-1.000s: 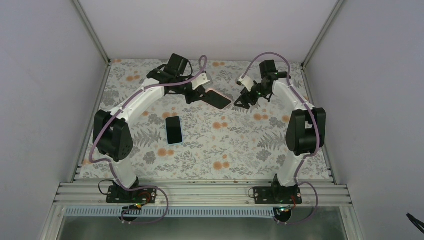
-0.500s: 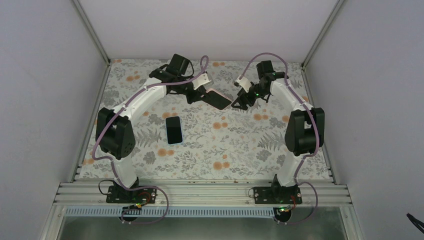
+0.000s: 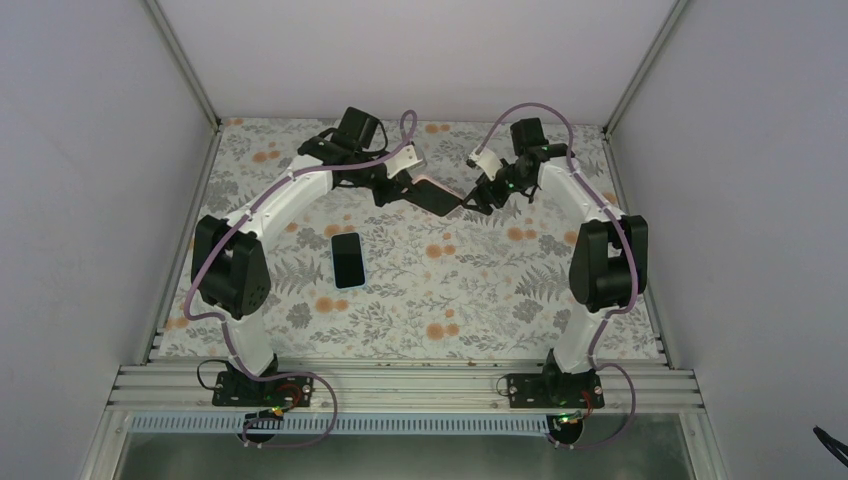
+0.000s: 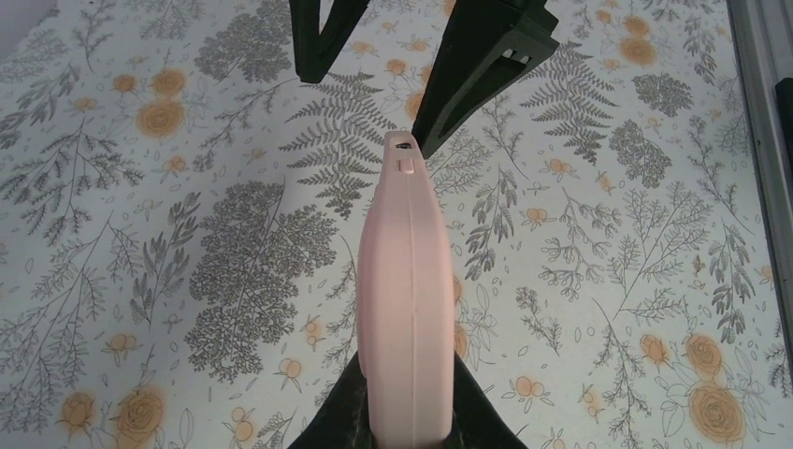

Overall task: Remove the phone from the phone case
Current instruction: Remove the phone case from the phone.

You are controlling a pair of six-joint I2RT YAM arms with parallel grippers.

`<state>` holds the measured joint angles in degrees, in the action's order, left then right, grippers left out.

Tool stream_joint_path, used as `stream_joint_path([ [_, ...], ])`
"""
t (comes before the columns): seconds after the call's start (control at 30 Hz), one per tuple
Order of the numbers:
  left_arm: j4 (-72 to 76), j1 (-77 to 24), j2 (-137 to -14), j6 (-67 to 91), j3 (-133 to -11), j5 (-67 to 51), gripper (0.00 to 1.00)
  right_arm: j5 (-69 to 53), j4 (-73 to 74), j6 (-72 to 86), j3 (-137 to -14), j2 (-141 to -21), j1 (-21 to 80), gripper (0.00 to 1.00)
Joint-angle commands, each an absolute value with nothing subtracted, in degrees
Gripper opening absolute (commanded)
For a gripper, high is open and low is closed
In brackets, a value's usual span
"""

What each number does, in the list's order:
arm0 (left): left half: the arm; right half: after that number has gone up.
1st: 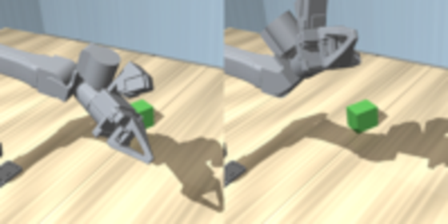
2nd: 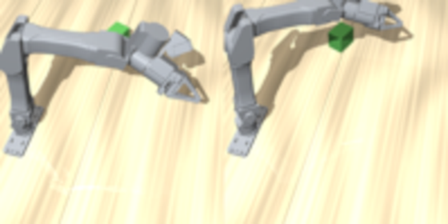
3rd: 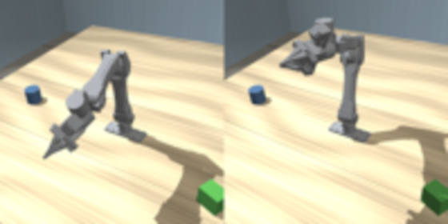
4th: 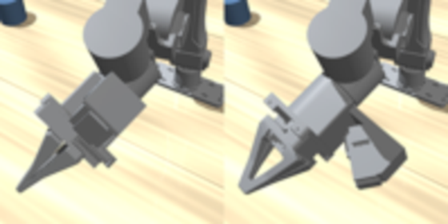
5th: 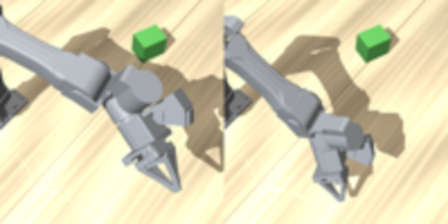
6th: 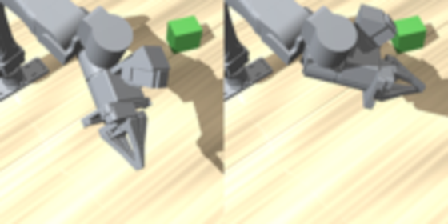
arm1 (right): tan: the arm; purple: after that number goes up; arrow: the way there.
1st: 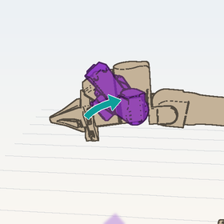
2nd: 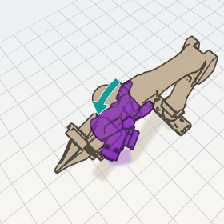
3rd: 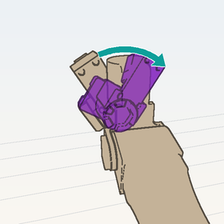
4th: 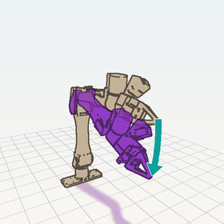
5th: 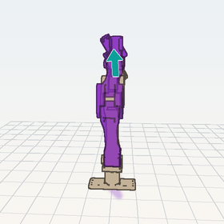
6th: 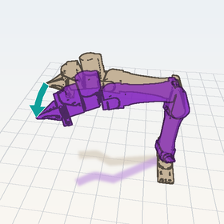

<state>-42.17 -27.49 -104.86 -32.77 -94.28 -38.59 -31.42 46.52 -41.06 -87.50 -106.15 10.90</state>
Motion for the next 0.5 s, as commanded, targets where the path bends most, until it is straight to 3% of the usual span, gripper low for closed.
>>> stream_joint_path([
  [0.0, -41.53, -27.68, -103.73, -33.6, -96.48, -43.25, 0.02, -26.1, 41.78, -37.68, -88.59, -106.46, 10.97, 0.83],
  [0.47, -49.86, -27.86, -105.32, -37.77, -100.36, -48.92, 0.02, -15.24, 36.15, -38.08, -93.29, -110.71, 10.81, 0.82],
])
